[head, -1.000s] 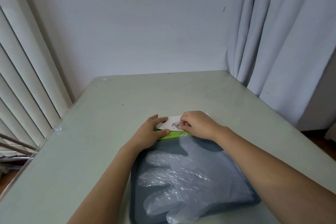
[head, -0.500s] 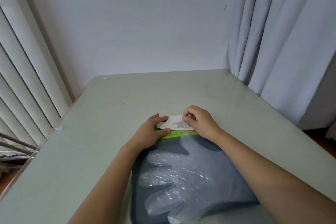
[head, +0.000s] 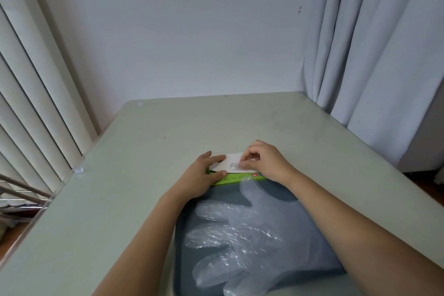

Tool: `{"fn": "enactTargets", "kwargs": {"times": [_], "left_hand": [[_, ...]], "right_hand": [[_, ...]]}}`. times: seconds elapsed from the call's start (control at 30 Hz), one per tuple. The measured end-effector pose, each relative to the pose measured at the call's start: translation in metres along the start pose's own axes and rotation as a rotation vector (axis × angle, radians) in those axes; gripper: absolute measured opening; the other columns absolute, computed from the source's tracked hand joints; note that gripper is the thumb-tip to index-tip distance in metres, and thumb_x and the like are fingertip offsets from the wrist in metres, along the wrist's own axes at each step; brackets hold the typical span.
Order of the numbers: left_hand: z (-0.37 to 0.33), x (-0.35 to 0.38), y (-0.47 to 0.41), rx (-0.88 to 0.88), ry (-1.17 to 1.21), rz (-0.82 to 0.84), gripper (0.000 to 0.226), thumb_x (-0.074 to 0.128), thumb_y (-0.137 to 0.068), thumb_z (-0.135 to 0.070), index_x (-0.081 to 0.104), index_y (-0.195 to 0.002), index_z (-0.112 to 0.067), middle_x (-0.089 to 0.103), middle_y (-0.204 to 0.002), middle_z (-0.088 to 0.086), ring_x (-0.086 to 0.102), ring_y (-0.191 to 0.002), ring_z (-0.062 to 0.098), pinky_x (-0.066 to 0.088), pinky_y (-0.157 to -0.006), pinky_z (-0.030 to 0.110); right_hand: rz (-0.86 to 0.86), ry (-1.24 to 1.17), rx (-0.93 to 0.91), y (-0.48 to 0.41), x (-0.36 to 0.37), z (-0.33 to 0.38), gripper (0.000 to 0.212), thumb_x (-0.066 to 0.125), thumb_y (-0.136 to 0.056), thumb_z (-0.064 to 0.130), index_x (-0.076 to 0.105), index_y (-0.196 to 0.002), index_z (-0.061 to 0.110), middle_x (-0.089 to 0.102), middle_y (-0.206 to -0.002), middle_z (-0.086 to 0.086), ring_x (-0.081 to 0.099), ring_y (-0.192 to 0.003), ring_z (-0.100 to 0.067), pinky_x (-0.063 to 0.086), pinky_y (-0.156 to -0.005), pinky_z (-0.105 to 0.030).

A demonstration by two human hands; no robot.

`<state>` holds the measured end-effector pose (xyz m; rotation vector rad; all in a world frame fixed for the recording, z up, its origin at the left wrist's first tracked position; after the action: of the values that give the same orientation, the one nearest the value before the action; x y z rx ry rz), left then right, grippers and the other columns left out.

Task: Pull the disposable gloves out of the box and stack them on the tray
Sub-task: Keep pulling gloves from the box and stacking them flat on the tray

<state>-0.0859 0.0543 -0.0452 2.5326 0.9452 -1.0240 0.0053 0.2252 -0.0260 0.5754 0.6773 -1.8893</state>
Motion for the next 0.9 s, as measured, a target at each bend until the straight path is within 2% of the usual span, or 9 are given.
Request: {"fn": "enactTargets", "kwargs": {"times": [0.13, 0.3, 0.4, 0.53, 0.6, 0.67, 0.73, 0.8, 0.9], "left_hand": [[0.001, 0.002, 0.001, 0.01, 0.001, 0.014, 0.061, 0.068, -0.086, -0.042, 0.045, -0.142, -0.032, 0.019, -0.159, 0.004, 0.023, -0.144, 0.015, 0.019, -0.103, 0.017], [0.0, 0.001, 0.001, -0.004, 0.026, 0.008, 0.058, 0.068, -0.086, -0.039, 0.048, -0.14, -0.033, 0.02, -0.158, 0.002, 0.028, -0.143, 0.017, 0.021, -0.102, 0.017], [0.001, 0.002, 0.001, -0.013, 0.025, 0.009, 0.057, 0.068, -0.087, -0.039, 0.048, -0.14, -0.033, 0.019, -0.158, 0.0, 0.029, -0.142, 0.017, 0.022, -0.105, 0.02], [0.0, 0.002, 0.002, -0.019, 0.02, 0.004, 0.057, 0.068, -0.087, -0.038, 0.048, -0.14, -0.033, 0.018, -0.159, 0.0, 0.029, -0.142, 0.019, 0.023, -0.108, 0.023], [0.0, 0.004, 0.002, -0.023, 0.003, 0.001, 0.057, 0.068, -0.087, -0.038, 0.048, -0.14, -0.033, 0.018, -0.159, 0.001, 0.029, -0.142, 0.019, 0.023, -0.109, 0.023], [0.0, 0.005, 0.002, -0.025, -0.018, -0.003, 0.057, 0.067, -0.087, -0.039, 0.047, -0.14, -0.033, 0.018, -0.159, 0.001, 0.029, -0.142, 0.019, 0.023, -0.109, 0.025], [-0.002, 0.004, 0.002, -0.044, -0.036, 0.013, 0.059, 0.066, -0.088, -0.041, 0.045, -0.142, -0.033, 0.018, -0.159, 0.003, 0.029, -0.143, 0.02, 0.023, -0.111, 0.027], [-0.007, 0.0, 0.001, -0.068, -0.093, 0.055, 0.062, 0.064, -0.089, -0.043, 0.04, -0.145, -0.032, 0.019, -0.159, 0.006, 0.028, -0.143, 0.023, 0.022, -0.113, 0.03], [-0.019, -0.006, 0.0, -0.097, -0.2, 0.117, 0.066, 0.063, -0.089, -0.045, 0.037, -0.147, -0.027, 0.032, -0.154, 0.005, 0.036, -0.138, 0.023, 0.027, -0.112, 0.031]], "right_hand": [[-0.076, -0.21, 0.089, -0.004, -0.001, -0.003, 0.011, 0.074, -0.081, 0.012, 0.069, -0.075, 0.02, 0.062, -0.085, 0.005, 0.057, -0.079, -0.009, 0.043, -0.073, -0.018], [-0.261, -0.986, 0.299, -0.007, -0.011, -0.014, 0.01, 0.06, -0.091, 0.006, 0.066, -0.084, 0.01, 0.068, -0.075, 0.001, 0.06, -0.08, -0.015, 0.05, -0.075, -0.023], [-0.31, -1.368, 0.341, -0.006, -0.02, -0.021, 0.011, 0.054, -0.095, 0.01, 0.063, -0.099, 0.005, 0.069, -0.092, -0.007, 0.063, -0.09, -0.018, 0.051, -0.087, -0.03], [-0.253, -1.412, 0.251, 0.0, -0.031, -0.005, 0.019, 0.05, -0.097, 0.017, 0.067, -0.102, 0.01, 0.073, -0.092, -0.002, 0.064, -0.092, -0.016, 0.048, -0.09, -0.031], [-0.209, -1.428, 0.183, 0.003, -0.039, 0.009, 0.027, 0.05, -0.095, 0.019, 0.077, -0.089, 0.017, 0.073, -0.088, 0.002, 0.067, -0.086, -0.013, 0.051, -0.084, -0.028], [-0.183, -1.39, 0.143, 0.006, -0.05, 0.024, 0.02, 0.059, -0.084, 0.022, 0.079, -0.084, 0.02, 0.073, -0.088, 0.004, 0.068, -0.083, -0.01, 0.056, -0.076, -0.025], [-0.173, -1.366, 0.09, 0.007, -0.064, 0.037, 0.027, 0.063, -0.076, 0.027, 0.073, -0.099, 0.017, 0.071, -0.096, 0.003, 0.066, -0.087, -0.012, 0.055, -0.081, -0.025], [-0.174, -1.36, 0.049, 0.011, -0.081, 0.051, 0.029, 0.059, -0.082, 0.026, 0.064, -0.107, 0.014, 0.069, -0.097, 0.002, 0.065, -0.088, -0.013, 0.052, -0.086, -0.027], [-0.1, -1.354, 0.043, 0.023, -0.095, 0.066, 0.017, 0.056, -0.088, 0.022, 0.067, -0.099, 0.014, 0.066, -0.087, 0.001, 0.063, -0.074, -0.013, 0.053, -0.068, -0.025]]}}
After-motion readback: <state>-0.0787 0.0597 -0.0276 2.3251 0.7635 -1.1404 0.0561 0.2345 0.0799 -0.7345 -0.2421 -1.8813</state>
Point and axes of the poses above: each hand's wrist, its own y-axis away from the middle knuckle, its own x-axis out of the palm, z = x × y, the point moved 3 cm from there along -y, towards the middle knuckle
